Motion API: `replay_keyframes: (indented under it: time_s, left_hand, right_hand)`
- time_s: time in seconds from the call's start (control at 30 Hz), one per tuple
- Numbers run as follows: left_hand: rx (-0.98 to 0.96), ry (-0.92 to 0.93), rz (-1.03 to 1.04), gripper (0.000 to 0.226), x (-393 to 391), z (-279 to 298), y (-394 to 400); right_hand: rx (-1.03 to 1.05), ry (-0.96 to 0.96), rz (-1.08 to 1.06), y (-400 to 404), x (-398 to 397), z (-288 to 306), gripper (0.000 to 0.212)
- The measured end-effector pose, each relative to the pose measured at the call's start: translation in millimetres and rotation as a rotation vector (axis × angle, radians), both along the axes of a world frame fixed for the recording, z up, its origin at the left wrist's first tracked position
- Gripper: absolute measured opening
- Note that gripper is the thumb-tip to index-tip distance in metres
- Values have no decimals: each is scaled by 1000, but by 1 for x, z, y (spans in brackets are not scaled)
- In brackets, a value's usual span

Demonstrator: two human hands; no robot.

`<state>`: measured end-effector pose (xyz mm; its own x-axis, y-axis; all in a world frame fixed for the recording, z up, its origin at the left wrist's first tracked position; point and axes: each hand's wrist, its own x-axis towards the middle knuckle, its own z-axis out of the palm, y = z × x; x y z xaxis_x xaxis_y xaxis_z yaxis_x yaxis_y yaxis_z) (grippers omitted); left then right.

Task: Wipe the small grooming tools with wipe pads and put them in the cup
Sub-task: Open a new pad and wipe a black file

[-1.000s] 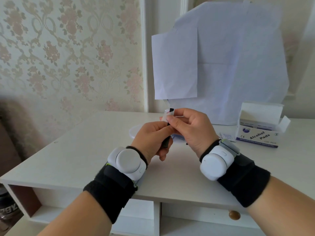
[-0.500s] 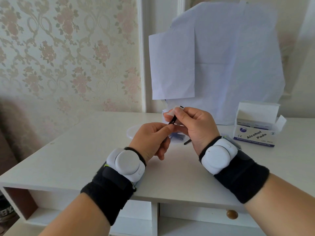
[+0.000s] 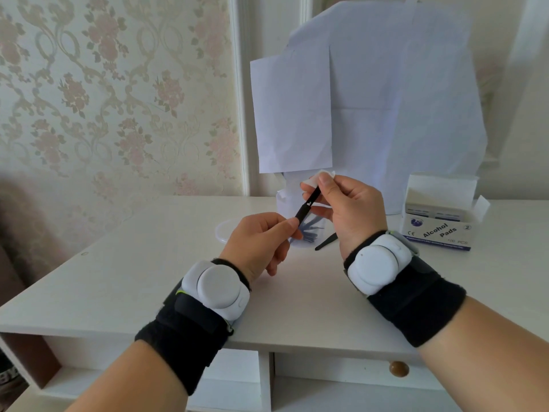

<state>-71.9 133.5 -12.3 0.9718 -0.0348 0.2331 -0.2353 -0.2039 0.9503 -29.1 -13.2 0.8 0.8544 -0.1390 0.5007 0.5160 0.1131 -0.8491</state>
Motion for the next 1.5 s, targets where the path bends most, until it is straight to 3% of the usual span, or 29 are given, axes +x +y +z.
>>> replay_keyframes:
  time_s: [0.47,0.8,1.5]
  left_hand:
    - [115,-98,59,29,0,-2,1]
    - [96,-123,40,29,0,-2,2]
    - [83,-147,66,28,-1,-1,2]
  right_hand:
    - [-116,21,79,1,3,-5,16]
    - [-266,-19,-103,2,5,-5,20]
    - [-286,-63,85,7,-6,-4,25]
